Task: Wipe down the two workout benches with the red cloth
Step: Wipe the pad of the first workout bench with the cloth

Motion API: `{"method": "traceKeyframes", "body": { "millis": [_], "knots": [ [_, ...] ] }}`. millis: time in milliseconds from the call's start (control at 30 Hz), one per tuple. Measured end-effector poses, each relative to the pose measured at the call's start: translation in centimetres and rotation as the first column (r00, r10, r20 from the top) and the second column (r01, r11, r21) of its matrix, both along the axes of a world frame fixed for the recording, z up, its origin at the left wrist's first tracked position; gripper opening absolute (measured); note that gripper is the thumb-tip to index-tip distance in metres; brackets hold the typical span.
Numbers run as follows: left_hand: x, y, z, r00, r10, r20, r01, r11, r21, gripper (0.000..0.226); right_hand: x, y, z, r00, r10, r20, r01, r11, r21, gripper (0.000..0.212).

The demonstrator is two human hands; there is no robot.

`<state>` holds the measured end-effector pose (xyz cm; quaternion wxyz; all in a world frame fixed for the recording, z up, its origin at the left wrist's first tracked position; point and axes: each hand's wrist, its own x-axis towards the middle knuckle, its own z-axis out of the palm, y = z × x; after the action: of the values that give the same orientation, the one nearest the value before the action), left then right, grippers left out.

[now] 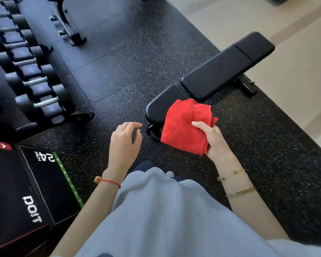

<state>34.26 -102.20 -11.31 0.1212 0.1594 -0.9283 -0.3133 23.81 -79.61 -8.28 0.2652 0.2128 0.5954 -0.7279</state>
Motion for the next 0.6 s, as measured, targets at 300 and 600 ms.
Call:
{"method": "traceKeyframes", "body": {
  "millis": [300, 600],
  "knots": [
    [-8.9, 2.7, -0.7, 0.999, 0.008, 0.051, -0.008, 1.0, 0.014, 0.017, -8.6, 3.3, -1.7, 0.999, -0.014, 0.035, 0.014, 1.0, 0.0, 0.025],
    [-19.2, 3.7, -2.4, 0.997, 0.047, 0.062, -0.048, 0.999, 0.016, 0.017, -20.2, 2.9, -4.0, 0.997, 0.071, 0.03, -0.073, 0.996, 0.053, 0.029]
  ]
}}
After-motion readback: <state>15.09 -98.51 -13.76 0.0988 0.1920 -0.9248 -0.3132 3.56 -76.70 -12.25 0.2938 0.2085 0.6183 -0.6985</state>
